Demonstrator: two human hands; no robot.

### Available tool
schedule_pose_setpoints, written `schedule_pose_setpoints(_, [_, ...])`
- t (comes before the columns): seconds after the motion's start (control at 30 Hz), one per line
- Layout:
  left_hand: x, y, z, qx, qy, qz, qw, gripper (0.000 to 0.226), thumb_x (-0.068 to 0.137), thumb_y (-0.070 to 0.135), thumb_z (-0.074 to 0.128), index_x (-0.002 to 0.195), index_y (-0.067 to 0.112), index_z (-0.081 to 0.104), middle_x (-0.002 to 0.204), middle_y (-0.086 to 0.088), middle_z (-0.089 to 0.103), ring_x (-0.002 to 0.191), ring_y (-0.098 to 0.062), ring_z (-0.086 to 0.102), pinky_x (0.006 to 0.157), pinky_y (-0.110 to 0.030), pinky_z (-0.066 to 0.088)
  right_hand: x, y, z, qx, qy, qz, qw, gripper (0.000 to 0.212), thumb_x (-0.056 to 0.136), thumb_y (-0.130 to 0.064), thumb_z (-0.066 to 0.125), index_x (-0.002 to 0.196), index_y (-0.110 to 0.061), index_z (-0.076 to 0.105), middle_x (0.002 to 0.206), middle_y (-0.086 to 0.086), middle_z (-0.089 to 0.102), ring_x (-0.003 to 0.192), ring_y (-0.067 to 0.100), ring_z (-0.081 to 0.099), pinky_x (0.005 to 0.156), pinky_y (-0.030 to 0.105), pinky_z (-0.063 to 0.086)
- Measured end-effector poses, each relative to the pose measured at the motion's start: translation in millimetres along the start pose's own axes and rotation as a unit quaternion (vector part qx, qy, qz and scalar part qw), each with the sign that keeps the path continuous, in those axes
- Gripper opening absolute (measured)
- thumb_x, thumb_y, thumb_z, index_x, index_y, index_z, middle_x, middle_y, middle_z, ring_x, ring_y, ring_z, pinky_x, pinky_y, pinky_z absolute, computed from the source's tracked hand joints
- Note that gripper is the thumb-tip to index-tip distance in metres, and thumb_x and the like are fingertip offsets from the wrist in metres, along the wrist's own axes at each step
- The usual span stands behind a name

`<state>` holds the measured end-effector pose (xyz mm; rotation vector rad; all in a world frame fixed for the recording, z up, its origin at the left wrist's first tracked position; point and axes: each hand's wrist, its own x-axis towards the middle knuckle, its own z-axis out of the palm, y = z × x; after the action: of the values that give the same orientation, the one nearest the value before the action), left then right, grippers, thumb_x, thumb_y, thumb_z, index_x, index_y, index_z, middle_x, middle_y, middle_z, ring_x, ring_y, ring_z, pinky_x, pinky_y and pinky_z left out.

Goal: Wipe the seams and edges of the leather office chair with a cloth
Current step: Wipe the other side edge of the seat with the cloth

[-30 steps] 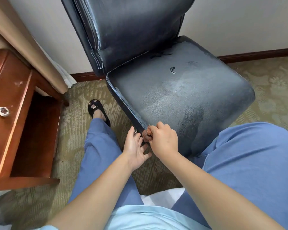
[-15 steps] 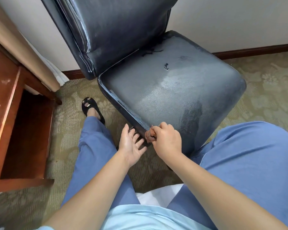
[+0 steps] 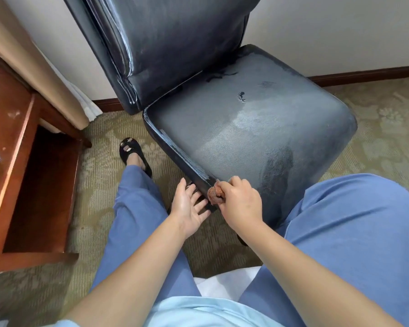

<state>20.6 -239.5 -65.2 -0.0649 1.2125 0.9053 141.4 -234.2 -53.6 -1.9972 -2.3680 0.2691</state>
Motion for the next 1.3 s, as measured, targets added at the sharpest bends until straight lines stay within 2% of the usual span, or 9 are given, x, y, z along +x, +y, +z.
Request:
schedule_pose_setpoints(0.1, [3.5,-1.8,0.1,-0.001,0.017,-0.001,1.000,0.056,0.101,0.053,0.025,0.149,0.025,0.033,0.151,-0.001,0.041,0.136,-0.028,0.041,0.115,-0.048,0.025,-3.6,3.3,-4.8,0.010,-0.036,0.009,0.999,0.037,0.079,-0.029,0.068,0.115,-0.026,0.061,0.107,0.001,0.054,0.099,0.025,0.052,0.070,0.033,0.042])
schedule_pose_setpoints(0.17, [3.2,-2.7,1.7,0.007,0.024,0.001,1.000,0.052,0.102,0.049,0.025,0.148,0.026,0.034,0.150,0.000,0.042,0.134,-0.027,0.044,0.113,-0.046,0.029,-0.4,1.2,-6.5,0.022,-0.053,0.017,0.998,0.034,0.085,-0.028,0.060,0.119,-0.025,0.057,0.114,0.000,0.050,0.106,0.024,0.047,0.074,0.032,0.040])
schedule_pose_setpoints(0.43, [1.3,-1.7,4.3,0.016,0.038,0.002,0.999,0.041,0.104,0.039,0.031,0.138,0.024,0.046,0.142,0.000,0.051,0.118,-0.024,0.054,0.109,-0.043,0.035,35.4,-25.6,-7.3,0.046,-0.041,0.004,0.998,0.020,0.088,-0.024,0.053,0.106,-0.021,0.060,0.107,0.002,0.050,0.103,0.025,0.048,0.066,0.031,0.030])
schedule_pose_setpoints(0.53, [4.2,-1.7,3.3,0.031,0.041,0.004,0.999,0.038,0.104,0.036,0.033,0.134,0.021,0.050,0.140,-0.002,0.054,0.110,-0.022,0.055,0.107,-0.042,0.037,34.9,-24.3,-6.6,0.052,-0.038,-0.001,0.998,0.022,0.086,-0.023,0.055,0.107,-0.022,0.061,0.105,0.003,0.051,0.101,0.027,0.049,0.066,0.031,0.030])
schedule_pose_setpoints(0.67, [7.9,-0.2,1.1,0.067,0.048,0.006,0.997,0.029,0.104,0.029,0.035,0.125,0.019,0.053,0.135,-0.004,0.057,0.120,-0.026,0.054,0.103,-0.040,0.038,15.1,-7.5,-5.9,0.042,-0.036,-0.010,0.998,0.032,0.083,-0.023,0.059,0.115,-0.023,0.060,0.107,0.004,0.052,0.101,0.028,0.049,0.068,0.033,0.037])
schedule_pose_setpoints(0.8, [13.1,3.8,-2.3,0.103,0.049,0.026,0.993,0.034,0.103,0.023,0.039,0.135,0.021,0.051,0.125,-0.002,0.061,0.108,-0.021,0.057,0.094,-0.035,0.041,4.6,1.8,-7.1,0.046,-0.042,0.004,0.998,0.038,0.085,-0.028,0.059,0.123,-0.026,0.056,0.112,0.001,0.050,0.106,0.025,0.047,0.075,0.034,0.043])
schedule_pose_setpoints(0.97, [16.1,8.8,-4.9,0.123,0.044,0.039,0.991,0.032,0.103,0.020,0.039,0.130,0.021,0.055,0.124,0.000,0.061,0.108,-0.019,0.057,0.092,-0.035,0.040,11.0,-4.6,-7.8,0.043,-0.042,0.009,0.998,0.033,0.087,-0.028,0.056,0.120,-0.026,0.056,0.112,0.000,0.049,0.107,0.023,0.046,0.072,0.032,0.038])
schedule_pose_setpoints(1.17, [17.5,8.1,-2.9,0.112,0.043,0.037,0.992,0.024,0.102,0.022,0.038,0.111,0.025,0.060,0.093,0.007,0.066,0.090,-0.013,0.059,0.077,-0.030,0.046,40.3,-28.5,-6.9,0.038,-0.030,-0.015,0.999,0.022,0.089,-0.024,0.052,0.109,-0.020,0.059,0.109,0.003,0.049,0.104,0.026,0.047,0.066,0.031,0.027])
schedule_pose_setpoints(1.3, [18.2,7.6,-3.5,0.095,0.049,0.030,0.994,0.027,0.101,0.025,0.040,0.117,0.021,0.062,0.095,0.005,0.066,0.103,-0.019,0.058,0.087,-0.036,0.046,43.8,-30.2,-2.3,0.035,-0.006,-0.028,0.999,0.022,0.084,-0.019,0.059,0.105,-0.016,0.063,0.101,0.007,0.053,0.095,0.031,0.052,0.062,0.032,0.028])
